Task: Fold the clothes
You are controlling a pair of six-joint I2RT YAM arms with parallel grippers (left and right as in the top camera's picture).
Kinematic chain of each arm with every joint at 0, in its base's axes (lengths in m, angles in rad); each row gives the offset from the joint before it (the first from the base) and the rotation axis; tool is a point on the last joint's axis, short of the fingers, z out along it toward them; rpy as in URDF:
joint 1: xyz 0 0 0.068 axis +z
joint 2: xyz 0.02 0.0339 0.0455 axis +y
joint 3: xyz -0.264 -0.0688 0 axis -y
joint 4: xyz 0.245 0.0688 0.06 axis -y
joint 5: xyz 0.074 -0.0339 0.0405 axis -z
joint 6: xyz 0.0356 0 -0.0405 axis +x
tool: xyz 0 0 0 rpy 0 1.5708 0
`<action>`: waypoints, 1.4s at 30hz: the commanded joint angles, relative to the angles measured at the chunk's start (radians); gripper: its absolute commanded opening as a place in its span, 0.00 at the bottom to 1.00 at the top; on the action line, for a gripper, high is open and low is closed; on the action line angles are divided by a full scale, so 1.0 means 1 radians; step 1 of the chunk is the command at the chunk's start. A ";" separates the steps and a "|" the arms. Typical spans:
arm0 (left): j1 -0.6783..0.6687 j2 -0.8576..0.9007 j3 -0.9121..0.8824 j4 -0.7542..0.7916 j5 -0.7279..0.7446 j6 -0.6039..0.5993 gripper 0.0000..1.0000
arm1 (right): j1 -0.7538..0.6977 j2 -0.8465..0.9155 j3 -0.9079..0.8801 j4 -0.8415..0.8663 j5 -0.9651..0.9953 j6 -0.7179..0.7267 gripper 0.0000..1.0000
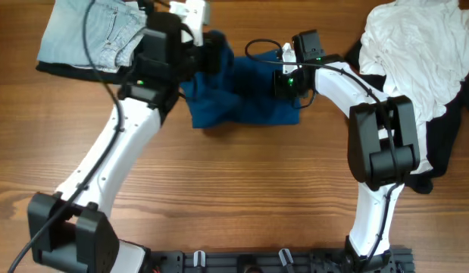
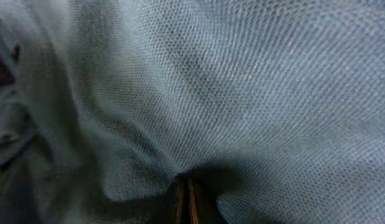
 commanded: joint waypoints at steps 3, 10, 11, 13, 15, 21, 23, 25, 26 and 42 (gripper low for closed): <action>-0.080 0.011 0.020 0.151 0.012 -0.083 0.04 | -0.100 -0.167 0.022 -0.013 -0.197 0.013 0.04; -0.169 0.107 0.020 0.259 0.013 -0.105 0.04 | -0.361 -0.497 0.022 -0.032 -0.217 0.063 0.04; -0.189 0.137 0.020 0.286 0.012 -0.113 0.04 | -0.383 -0.499 0.022 -0.048 -0.217 0.060 0.04; -0.218 0.189 0.020 0.311 0.012 -0.113 0.04 | -0.396 -0.494 0.017 -0.074 -0.216 0.035 0.04; -0.241 0.237 0.020 0.321 0.012 -0.114 0.04 | -0.396 -0.490 0.017 -0.088 -0.193 0.033 0.04; -0.303 0.357 0.020 0.430 0.012 -0.229 1.00 | -0.396 -0.490 0.017 -0.096 -0.159 0.025 0.04; -0.248 0.323 0.034 0.428 0.022 -0.229 1.00 | -0.396 -0.490 0.017 -0.095 -0.156 0.025 0.04; -0.206 0.269 0.035 0.417 0.031 -0.229 1.00 | -0.396 -0.490 0.017 -0.094 -0.151 0.024 0.04; -0.180 0.230 0.035 0.401 0.031 -0.229 1.00 | -0.396 -0.489 0.017 -0.093 -0.149 0.010 0.05; 0.138 -0.049 0.035 -0.201 -0.065 -0.140 1.00 | -0.024 -0.135 0.017 0.052 -0.010 -0.131 0.62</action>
